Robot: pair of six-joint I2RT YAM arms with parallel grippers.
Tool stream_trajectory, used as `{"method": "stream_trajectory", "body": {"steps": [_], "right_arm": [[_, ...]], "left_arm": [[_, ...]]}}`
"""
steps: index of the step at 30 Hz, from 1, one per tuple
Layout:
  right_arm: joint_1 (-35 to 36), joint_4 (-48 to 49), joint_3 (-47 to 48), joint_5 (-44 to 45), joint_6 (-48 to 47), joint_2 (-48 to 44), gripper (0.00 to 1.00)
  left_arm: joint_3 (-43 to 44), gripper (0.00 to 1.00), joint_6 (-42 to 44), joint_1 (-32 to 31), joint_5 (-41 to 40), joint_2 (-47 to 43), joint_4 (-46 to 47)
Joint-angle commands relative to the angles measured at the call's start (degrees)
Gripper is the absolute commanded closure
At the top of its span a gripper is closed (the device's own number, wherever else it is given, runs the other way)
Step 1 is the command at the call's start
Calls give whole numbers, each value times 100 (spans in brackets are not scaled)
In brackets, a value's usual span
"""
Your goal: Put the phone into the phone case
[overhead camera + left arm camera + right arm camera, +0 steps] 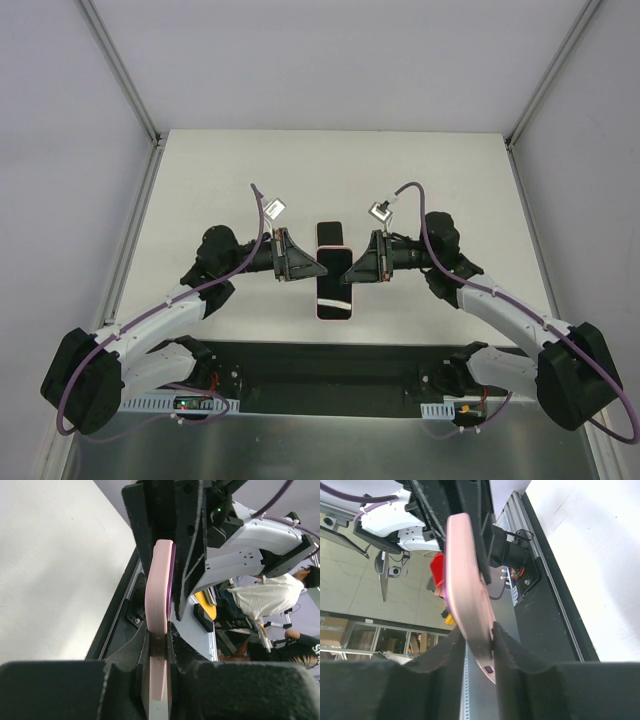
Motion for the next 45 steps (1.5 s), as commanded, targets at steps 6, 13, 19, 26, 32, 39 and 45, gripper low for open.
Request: {"method": "stream_trajectory", "body": {"steps": [6,13,19,26,32,39,45], "right_arm": [[18,-519,254,-165,-684,-202,91],[27,-624,193,-367,-807,-404,92],[53,-1020,166,-394,-1080,-474,92],[79,-1292,219,-385,-1256,-536,89],[88,-1591,351,-236,-1361,-545,77],[88,-1803,570,54,-1405,-554,80],[62,-1838,623,441,-1274,-606,91]], "left_arm": [[-78,77,-200,25,218,1,597],[-52,66,-447,25,-2,27,878],[-17,66,-333,25,-186,71,756],[36,85,-157,25,-143,168,651],[202,100,352,25,-160,116,-112],[414,100,696,17,-257,-25,-809],[256,49,485,17,-275,-314,-695]]}}
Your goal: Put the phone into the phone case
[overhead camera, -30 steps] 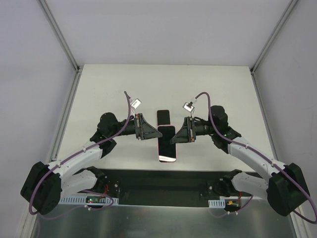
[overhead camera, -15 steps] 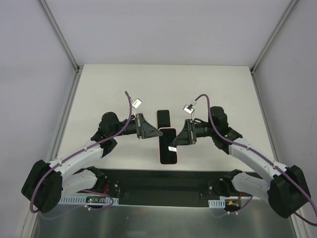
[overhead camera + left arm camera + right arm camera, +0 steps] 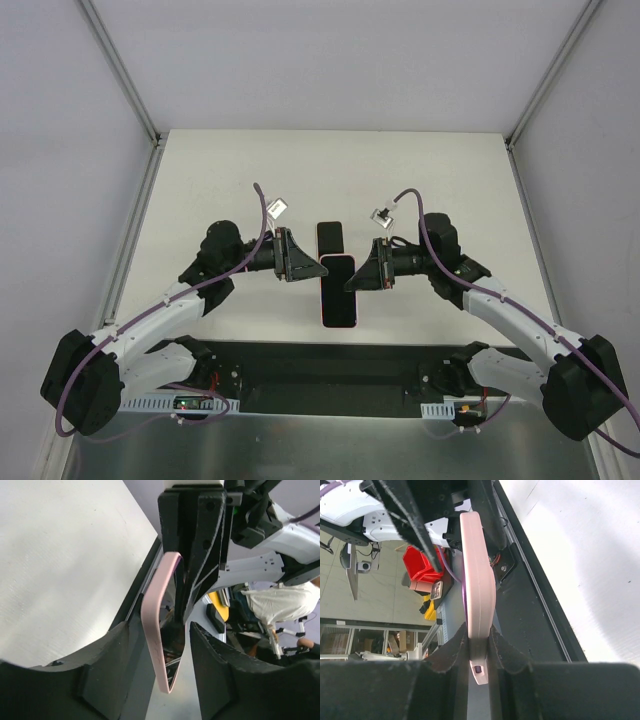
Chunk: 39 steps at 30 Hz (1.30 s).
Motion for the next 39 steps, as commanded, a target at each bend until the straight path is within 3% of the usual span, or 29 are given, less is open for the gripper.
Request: {"method": "stream_trajectory", "body": {"steps": [1,8,14,23,29,33,34,36,39], "right_arm": [[1,156,441,168,178,-250,92],[1,164,784,194,327,-215,93],[10,384,846,107,565,-101,98],[18,244,689,36,494,-145,87],[18,226,592,10,433,-145,85],[27,226,565,-121,433,-214,69],[18,226,539,-165,407,-241,59],[36,226,408,-297,398,-346,49],[45,226,162,-411,406,-487,48]], "left_arm": [[-122,48,104,14,-47,-398,155],[-826,42,-782,-29,76,-329,1462],[-897,44,-933,-266,-108,-21,1843],[-932,83,-1337,-372,-161,348,2722],[-905,96,-1504,-469,-126,559,3196],[-976,100,-1688,-478,-266,577,3531],[-1002,100,-1706,-478,-310,560,3549],[-1029,100,-1645,-469,-477,446,3488],[-933,100,-1339,-478,-636,217,2945]]}}
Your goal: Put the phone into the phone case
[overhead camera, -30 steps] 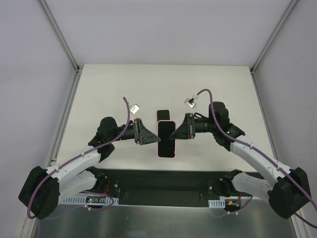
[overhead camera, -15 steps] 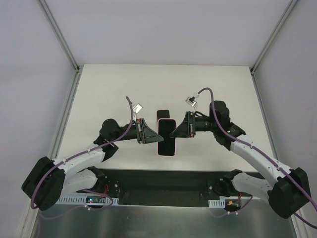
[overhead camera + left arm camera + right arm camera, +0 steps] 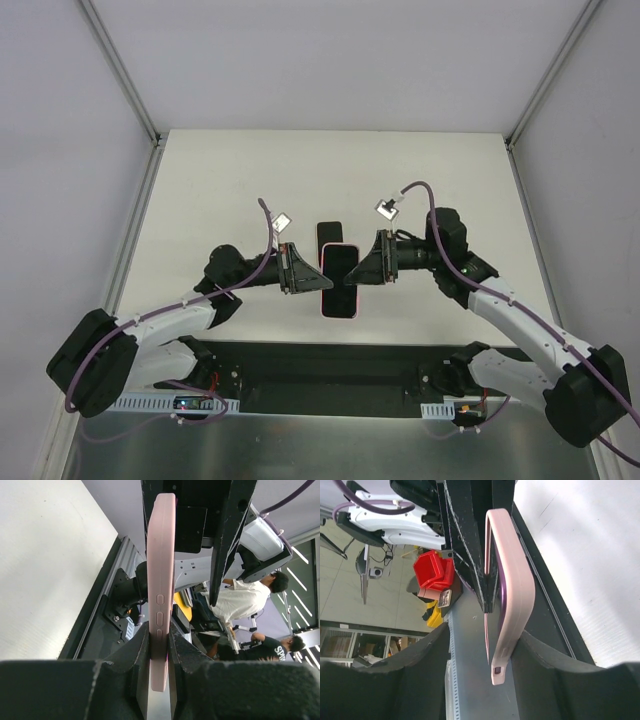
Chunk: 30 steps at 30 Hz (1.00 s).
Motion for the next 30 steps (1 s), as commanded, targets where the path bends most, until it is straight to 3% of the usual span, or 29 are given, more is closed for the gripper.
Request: {"method": "stream_trajectory", "body": {"steps": [1,7,15,25,27,30], "right_arm": [[56,252,-295,-519,63,-360,48],[91,243,-630,-502,81,-572,50],[187,243,-604,-475,20,-414,44],[345,234,-648,-344,-7,-238,52],[390,234,-639,-317,-7,-168,56],[407,200,-656,-256,-16,-106,75]], "left_arm": [[132,100,343,-28,-522,-380,-47],[203,100,572,-28,-865,-714,-461],[150,100,450,-28,-997,-548,-172],[62,100,432,-27,-1287,-653,-171],[53,100,441,-28,-1305,-662,-189],[71,100,537,-28,-1296,-705,-399]]}}
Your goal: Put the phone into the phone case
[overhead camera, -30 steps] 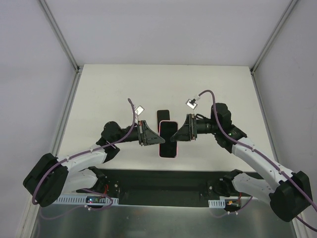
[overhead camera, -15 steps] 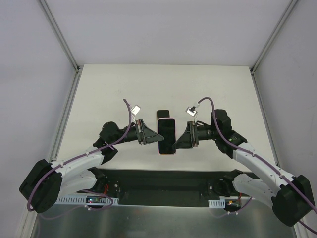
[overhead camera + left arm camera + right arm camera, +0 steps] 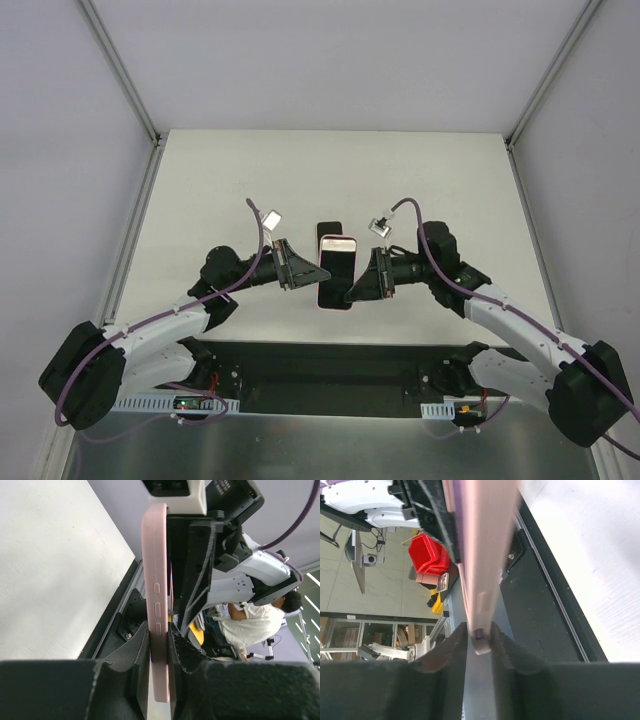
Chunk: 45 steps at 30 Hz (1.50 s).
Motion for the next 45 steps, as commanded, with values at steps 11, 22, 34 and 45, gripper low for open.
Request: {"method": "stream_trajectory", "body": {"steps": [11,22,34,45], "right_arm": [[143,-508,524,288,-249,397,98],[143,-868,682,198,-601,291,65],[-551,-921,990,306,-477,-8,40],[-604,-904,1157,-3,-592,62,76]], "left_arm": [[277,85,803,21,61,-188,-457],[312,100,346,21,992,348,782],[497,100,785,21,1890,217,212],[567,100,846,21,1837,278,-165]]}}
